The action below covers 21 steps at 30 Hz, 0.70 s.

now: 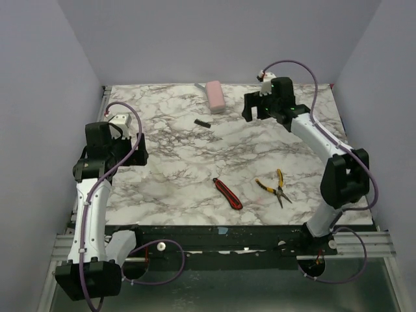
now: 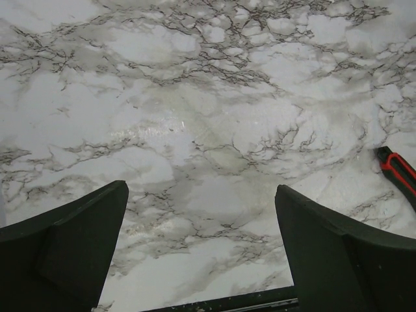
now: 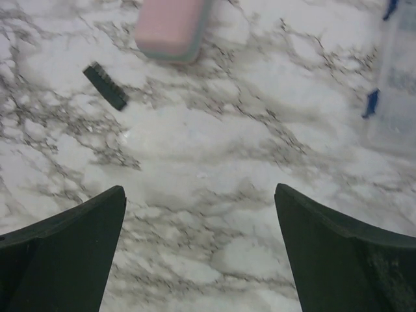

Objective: Open the umbrella

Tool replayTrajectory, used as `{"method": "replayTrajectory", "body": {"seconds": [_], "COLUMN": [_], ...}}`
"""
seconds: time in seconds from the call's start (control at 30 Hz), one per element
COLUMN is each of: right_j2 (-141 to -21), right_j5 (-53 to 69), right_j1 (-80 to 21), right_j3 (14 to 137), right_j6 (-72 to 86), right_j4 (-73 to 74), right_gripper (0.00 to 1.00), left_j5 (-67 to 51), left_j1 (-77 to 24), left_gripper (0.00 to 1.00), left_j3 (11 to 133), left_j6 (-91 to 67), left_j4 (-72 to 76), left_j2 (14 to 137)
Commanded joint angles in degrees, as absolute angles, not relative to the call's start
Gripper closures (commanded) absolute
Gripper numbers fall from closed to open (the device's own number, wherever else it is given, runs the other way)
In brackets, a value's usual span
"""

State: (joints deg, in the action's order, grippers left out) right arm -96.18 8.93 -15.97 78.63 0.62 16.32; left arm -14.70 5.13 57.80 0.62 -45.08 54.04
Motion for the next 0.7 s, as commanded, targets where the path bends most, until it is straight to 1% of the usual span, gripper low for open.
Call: {"method": "replayTrajectory", "body": {"seconds": [0.0,0.17,0.27,0.37,0.5,0.67], "right_j2": [-107.62,-120.44,-126.77,-131.50,-135.89,-140.07], "right_j5": [4.98,-1.56,-9.12,-13.48,-14.93,-13.70], "right_j1": [-21.26,-26.78,-28.48,-28.71,-28.74,-28.98], "right_j3": [90.40,104.15,109.76,114.50,117.90,120.95], "right_j6": [5.21,7.48,8.28,8.58,7.87,8.57], "right_j4": [14.21,14.24,13.17,12.59,11.99,9.78], "right_gripper": [0.00,0.00,0.00,0.00,0.00,0.00], "left_j5": [-17.43,-15.60,-15.51,-15.19,-13.98,-14.54], "left_j1": [7.44,8.85,9.70,10.27,10.59,10.65], "left_gripper": [0.02,0.01,0.01,0.01,0.01,0.01], "left_j3": [60.37,60.45,59.98,59.43,58.72,58.57], "left_j6": [-2.50,-2.35,-2.45,-1.87,-1.32,-1.24], "left_j4": [-44.19,-44.64,-45.15,-45.63,-46.14,-46.01], "left_j2": [54.57,54.26,53.76,53.02,52.39,52.64]}}
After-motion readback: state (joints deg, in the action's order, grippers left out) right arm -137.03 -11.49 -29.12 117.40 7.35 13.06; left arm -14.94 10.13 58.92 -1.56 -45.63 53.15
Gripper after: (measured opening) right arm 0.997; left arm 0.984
